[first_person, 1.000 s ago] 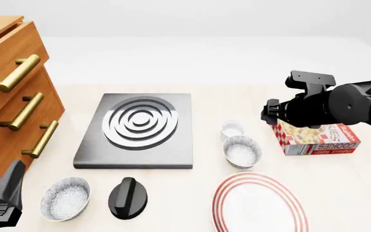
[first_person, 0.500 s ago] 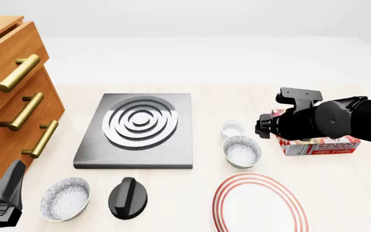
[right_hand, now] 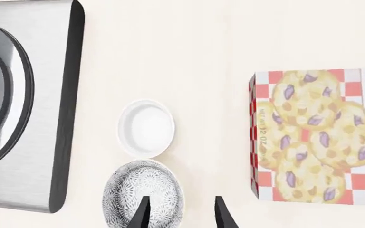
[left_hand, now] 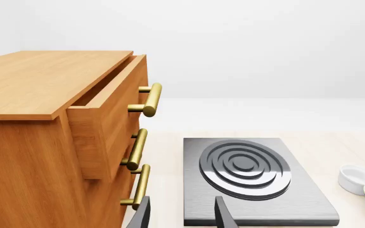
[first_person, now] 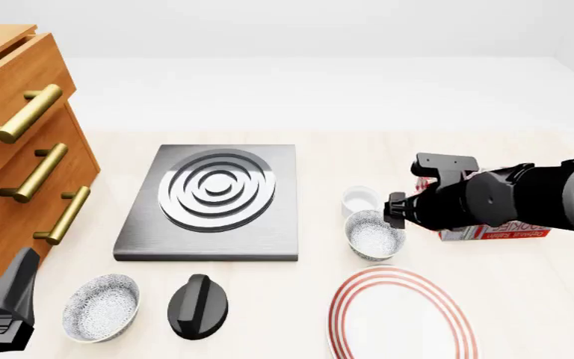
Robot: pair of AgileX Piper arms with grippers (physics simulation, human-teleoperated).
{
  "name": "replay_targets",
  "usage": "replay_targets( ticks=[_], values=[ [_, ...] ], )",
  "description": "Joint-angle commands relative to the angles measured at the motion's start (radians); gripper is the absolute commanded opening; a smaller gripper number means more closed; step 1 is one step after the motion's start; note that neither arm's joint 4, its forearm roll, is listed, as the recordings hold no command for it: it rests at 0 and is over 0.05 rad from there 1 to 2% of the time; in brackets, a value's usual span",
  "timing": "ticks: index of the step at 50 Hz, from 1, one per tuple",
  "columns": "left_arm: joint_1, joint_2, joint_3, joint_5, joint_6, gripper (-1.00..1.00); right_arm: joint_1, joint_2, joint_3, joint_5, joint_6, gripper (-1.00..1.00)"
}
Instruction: Pick the akita bowl between the plate and the ramekin and place it on the plate.
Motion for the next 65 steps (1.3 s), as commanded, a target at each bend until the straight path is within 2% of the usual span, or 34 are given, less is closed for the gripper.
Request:
replay_targets(
  ticks=[1,47,48,65],
  values=[
    [0.0,0.0,0.0,0.0,0.0,1.0,0.013,0.039,0.015,-0.033,0.005,1.0],
    [0.0,0.0,0.0,0.0,0.0,1.0,0.006,0.086,0.053,-0.088,0.003,1.0],
    [0.0,0.0,0.0,0.0,0.0,1.0,-0.003,0.083,0.056,-0.089,-0.008,-1.0],
    [0.0,0.0,0.0,0.0,0.0,1.0,-0.031,0.059,0.069,-0.089,-0.036,-1.0]
  ],
)
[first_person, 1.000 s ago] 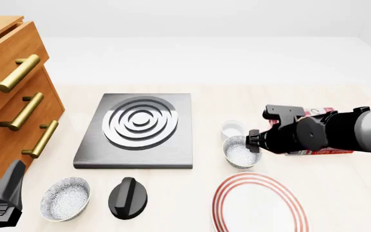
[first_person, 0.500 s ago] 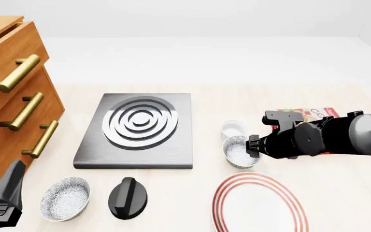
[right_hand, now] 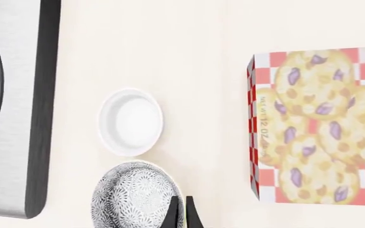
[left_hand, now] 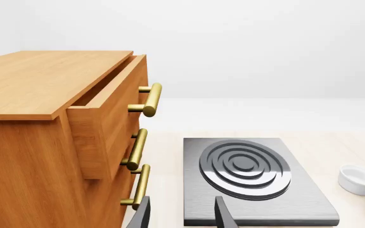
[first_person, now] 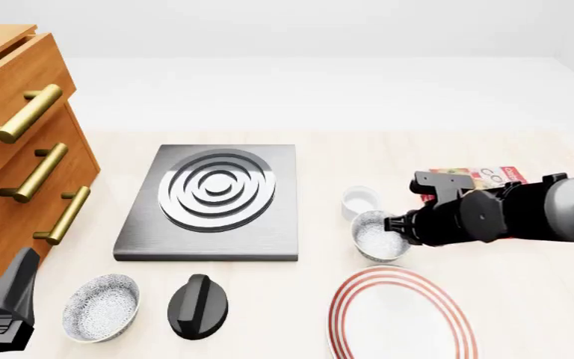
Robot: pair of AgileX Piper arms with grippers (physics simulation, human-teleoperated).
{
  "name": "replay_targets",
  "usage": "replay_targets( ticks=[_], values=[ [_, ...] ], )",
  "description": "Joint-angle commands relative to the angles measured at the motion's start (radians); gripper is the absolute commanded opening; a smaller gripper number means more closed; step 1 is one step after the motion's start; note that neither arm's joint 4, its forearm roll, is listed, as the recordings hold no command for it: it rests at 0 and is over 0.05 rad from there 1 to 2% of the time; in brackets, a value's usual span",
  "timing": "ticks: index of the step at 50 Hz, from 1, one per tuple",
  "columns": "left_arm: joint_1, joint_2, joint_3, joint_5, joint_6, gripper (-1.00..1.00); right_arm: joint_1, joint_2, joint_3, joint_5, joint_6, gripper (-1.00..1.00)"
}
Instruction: Pick the akita bowl between the plate and the ramekin and place it on the plate.
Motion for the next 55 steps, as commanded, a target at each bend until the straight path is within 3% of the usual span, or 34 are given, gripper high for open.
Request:
replay_targets(
  ticks=[1,15,17,25,27,37,48,49,55],
  values=[
    [0.0,0.0,0.0,0.0,0.0,1.0,-0.017,-0.023,0.009,0.011,-0.009,-1.0],
    [0.0,0.0,0.0,0.0,0.0,1.0,-0.022,-0.225,-0.009,0.133,-0.044,-1.0],
    [0.0,0.0,0.0,0.0,0.0,1.0,-0.035,-0.259,-0.006,0.141,-0.086,-1.0],
    [0.0,0.0,0.0,0.0,0.0,1.0,-0.034,-0.299,-0.018,0.169,-0.087,-1.0],
    [0.0,0.0,0.0,0.0,0.0,1.0,-0.047,-0.361,-0.012,0.194,-0.123,-1.0],
    [0.0,0.0,0.0,0.0,0.0,1.0,-0.033,-0.509,0.006,0.283,-0.172,-1.0],
    [0.0,0.0,0.0,0.0,0.0,1.0,0.036,-0.517,0.029,0.31,-0.166,-1.0],
    [0.0,0.0,0.0,0.0,0.0,1.0,0.076,-0.487,0.029,0.306,-0.135,-1.0],
    [0.0,0.0,0.0,0.0,0.0,1.0,0.114,-0.468,0.072,0.282,-0.152,-1.0]
  ],
)
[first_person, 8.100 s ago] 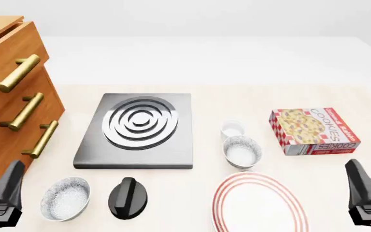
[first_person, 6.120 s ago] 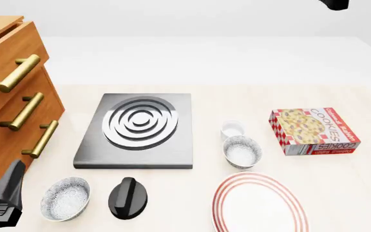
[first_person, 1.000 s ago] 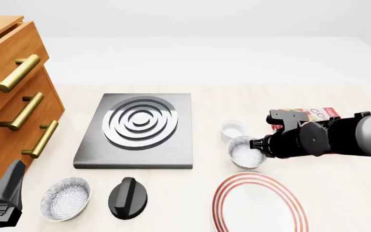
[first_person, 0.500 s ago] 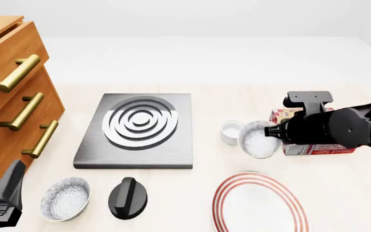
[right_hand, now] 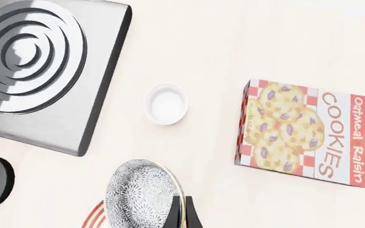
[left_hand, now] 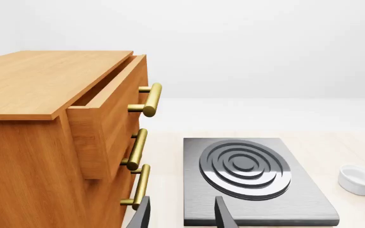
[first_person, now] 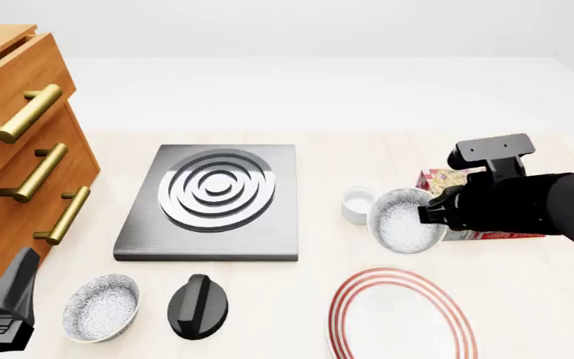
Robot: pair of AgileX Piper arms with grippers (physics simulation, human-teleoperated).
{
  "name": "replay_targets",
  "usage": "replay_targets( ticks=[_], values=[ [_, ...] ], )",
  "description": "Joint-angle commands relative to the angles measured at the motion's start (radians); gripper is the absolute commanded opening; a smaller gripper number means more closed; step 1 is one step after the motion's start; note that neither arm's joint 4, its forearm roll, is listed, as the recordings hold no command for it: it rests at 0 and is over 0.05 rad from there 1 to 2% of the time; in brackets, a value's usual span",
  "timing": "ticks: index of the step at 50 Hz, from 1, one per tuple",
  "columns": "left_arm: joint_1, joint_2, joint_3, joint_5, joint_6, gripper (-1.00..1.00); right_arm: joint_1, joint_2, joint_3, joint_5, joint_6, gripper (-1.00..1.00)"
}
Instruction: Pick the akita bowl between the plate and the ramekin and place it on the plate.
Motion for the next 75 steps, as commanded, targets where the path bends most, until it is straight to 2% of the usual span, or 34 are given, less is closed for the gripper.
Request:
replay_targets(
  ticks=[1,5,6,8,13,17,18,30,45,48,50,51,53,58,60,63,64,66,68,70,75],
  values=[
    [0.0,0.0,0.0,0.0,0.0,1.0,0.078,0.006,0.042,-0.003,0.002,-1.0],
    [0.0,0.0,0.0,0.0,0.0,1.0,0.112,0.015,0.057,-0.009,0.015,-1.0],
    [0.0,0.0,0.0,0.0,0.0,1.0,0.097,0.007,0.079,-0.023,-0.008,-1.0],
    [0.0,0.0,0.0,0.0,0.0,1.0,0.104,0.01,0.084,-0.028,-0.002,-1.0],
    [0.0,0.0,0.0,0.0,0.0,1.0,0.098,0.0,0.143,-0.064,-0.039,-1.0],
    [0.0,0.0,0.0,0.0,0.0,1.0,0.102,0.011,0.183,-0.094,-0.036,-1.0],
    [0.0,0.0,0.0,0.0,0.0,1.0,0.106,0.019,0.196,-0.107,-0.019,-1.0],
    [0.0,0.0,0.0,0.0,0.0,1.0,0.089,0.061,0.304,-0.203,-0.011,-1.0],
    [0.0,0.0,0.0,0.0,0.0,1.0,0.071,0.033,0.324,-0.197,-0.027,-1.0],
    [0.0,0.0,0.0,0.0,0.0,1.0,0.101,0.043,0.293,-0.184,0.02,-1.0],
    [0.0,0.0,0.0,0.0,0.0,1.0,0.095,0.025,0.286,-0.173,0.003,-1.0],
    [0.0,0.0,0.0,0.0,0.0,1.0,0.088,0.017,0.284,-0.164,0.007,1.0],
    [0.0,0.0,0.0,0.0,0.0,1.0,0.088,0.003,0.27,-0.147,0.011,1.0],
    [0.0,0.0,0.0,0.0,0.0,1.0,0.015,-0.174,0.221,-0.035,-0.049,1.0],
    [0.0,0.0,0.0,0.0,0.0,1.0,0.036,-0.188,0.193,-0.011,-0.024,1.0],
    [0.0,0.0,0.0,0.0,0.0,1.0,0.011,-0.23,0.175,0.021,-0.046,1.0],
    [0.0,0.0,0.0,0.0,0.0,1.0,0.052,-0.248,0.134,0.033,-0.017,1.0],
    [0.0,0.0,0.0,0.0,0.0,1.0,0.063,-0.229,0.132,0.026,-0.001,1.0],
    [0.0,0.0,0.0,0.0,0.0,1.0,0.029,-0.285,0.119,0.039,-0.044,1.0],
    [0.0,0.0,0.0,0.0,0.0,1.0,0.044,-0.301,0.1,0.054,-0.024,1.0],
    [0.0,0.0,0.0,0.0,0.0,1.0,0.033,-0.38,0.033,0.113,-0.024,1.0]
  ],
)
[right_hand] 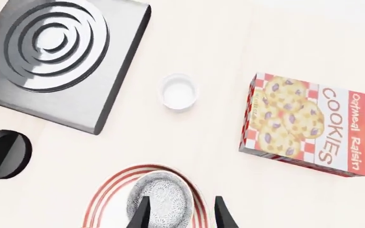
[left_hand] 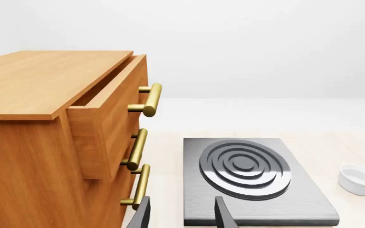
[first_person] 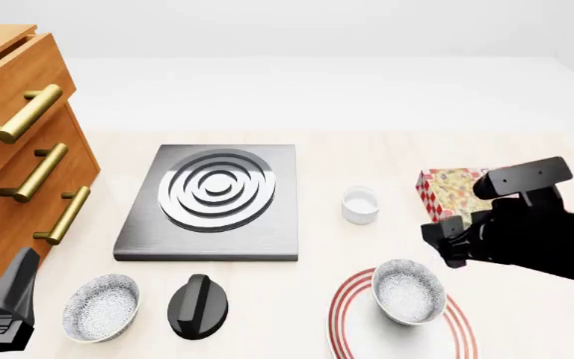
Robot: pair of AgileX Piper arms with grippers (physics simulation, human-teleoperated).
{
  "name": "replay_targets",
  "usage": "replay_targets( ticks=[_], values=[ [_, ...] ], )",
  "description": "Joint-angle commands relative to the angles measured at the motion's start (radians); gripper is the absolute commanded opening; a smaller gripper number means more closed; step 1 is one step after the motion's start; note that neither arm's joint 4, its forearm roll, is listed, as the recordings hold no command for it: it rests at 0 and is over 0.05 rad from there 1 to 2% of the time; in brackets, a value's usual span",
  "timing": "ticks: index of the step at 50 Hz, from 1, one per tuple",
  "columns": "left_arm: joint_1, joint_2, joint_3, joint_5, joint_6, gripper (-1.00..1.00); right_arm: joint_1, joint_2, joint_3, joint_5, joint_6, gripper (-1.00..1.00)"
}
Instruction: Pick the akita bowl between the plate and the ramekin and place it on the plate.
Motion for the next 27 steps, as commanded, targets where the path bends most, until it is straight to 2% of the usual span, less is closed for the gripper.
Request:
replay_targets(
  ticks=[1,3,5,8,9,22,27],
  values=[
    [0.0,0.0,0.0,0.0,0.0,1.0,-0.019,-0.173,-0.127,0.118,-0.008,1.0],
    [0.0,0.0,0.0,0.0,0.0,1.0,-0.012,-0.2,-0.158,0.147,0.002,1.0],
    [0.0,0.0,0.0,0.0,0.0,1.0,-0.018,-0.236,-0.173,0.164,-0.024,1.0],
    [0.0,0.0,0.0,0.0,0.0,1.0,-0.028,-0.272,-0.2,0.194,-0.018,1.0],
    [0.0,0.0,0.0,0.0,0.0,1.0,-0.032,-0.287,-0.213,0.208,-0.038,1.0],
    [0.0,0.0,0.0,0.0,0.0,1.0,-0.051,-0.416,-0.377,0.334,0.004,1.0],
    [0.0,0.0,0.0,0.0,0.0,1.0,-0.064,-0.424,-0.404,0.355,-0.007,1.0]
  ],
)
